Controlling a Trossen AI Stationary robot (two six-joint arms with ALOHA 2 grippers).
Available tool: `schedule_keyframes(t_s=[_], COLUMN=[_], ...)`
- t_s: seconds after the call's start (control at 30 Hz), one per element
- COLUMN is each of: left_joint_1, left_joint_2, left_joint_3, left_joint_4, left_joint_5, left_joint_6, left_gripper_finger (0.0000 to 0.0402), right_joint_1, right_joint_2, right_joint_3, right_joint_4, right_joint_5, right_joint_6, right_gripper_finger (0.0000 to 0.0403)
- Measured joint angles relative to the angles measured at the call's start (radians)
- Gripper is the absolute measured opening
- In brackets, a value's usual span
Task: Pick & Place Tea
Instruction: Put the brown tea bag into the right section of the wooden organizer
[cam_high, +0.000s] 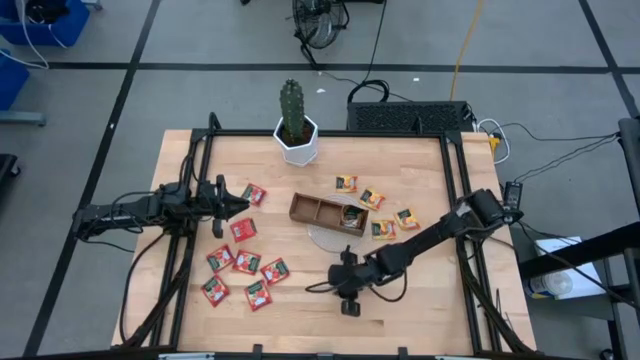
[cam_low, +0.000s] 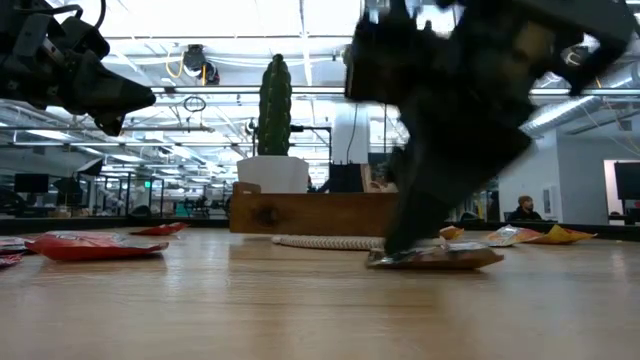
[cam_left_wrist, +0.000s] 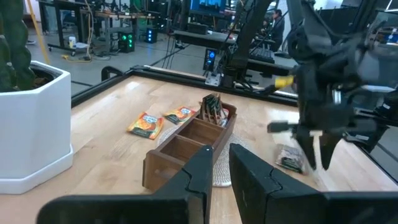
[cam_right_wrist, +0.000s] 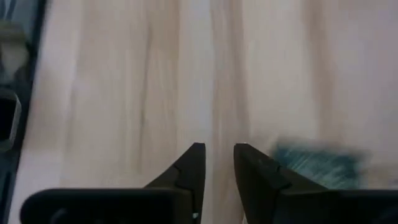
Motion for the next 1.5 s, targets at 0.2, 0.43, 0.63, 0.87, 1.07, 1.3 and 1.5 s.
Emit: schedule_keyframes(t_s=[0.2,0.43,0.63,0.87,1.07,1.3,1.5], left_joint_1=[0.000,0.000,0.000,0.000,0.000,0.000,0.000], left_joint_2=[0.000,0.000,0.000,0.000,0.000,0.000,0.000], left_joint_3=[0.000,0.000,0.000,0.000,0.000,0.000,0.000], left_joint_4=[0.000,0.000,0.000,0.000,0.000,0.000,0.000], left_joint_5=[0.000,0.000,0.000,0.000,0.000,0.000,0.000], left_joint_6=[0.000,0.000,0.000,0.000,0.000,0.000,0.000], left_gripper_finger=[0.0058,0.0058,0.0058,0.0058,0.0058,0.0058,0.0058], right_joint_1=[0.015,0.028,0.025,-0.036,-0.042,-0.038,-0.039], right_joint_2=[-0.052,-0.035,-0.034,-0.034,-0.032,-0.041,-0.038], right_joint_3=[0.035,0.291,0.263,0.127,0.049,-0.040,-0.077], right_joint_4=[-0.061,-0.525,-0.645,-0.513,-0.399,-0.370,-0.377], right_joint_5=[0.210,0.231,0.225,0.124,0.053,0.121,0.124], right_joint_6=[-0.196,-0.214,-0.196,-0.119,-0.114,-0.080,-0.085], right_gripper_finger=[0.0060,0.0130,0.0250,0.0315,0.0311,0.0291,0.0236])
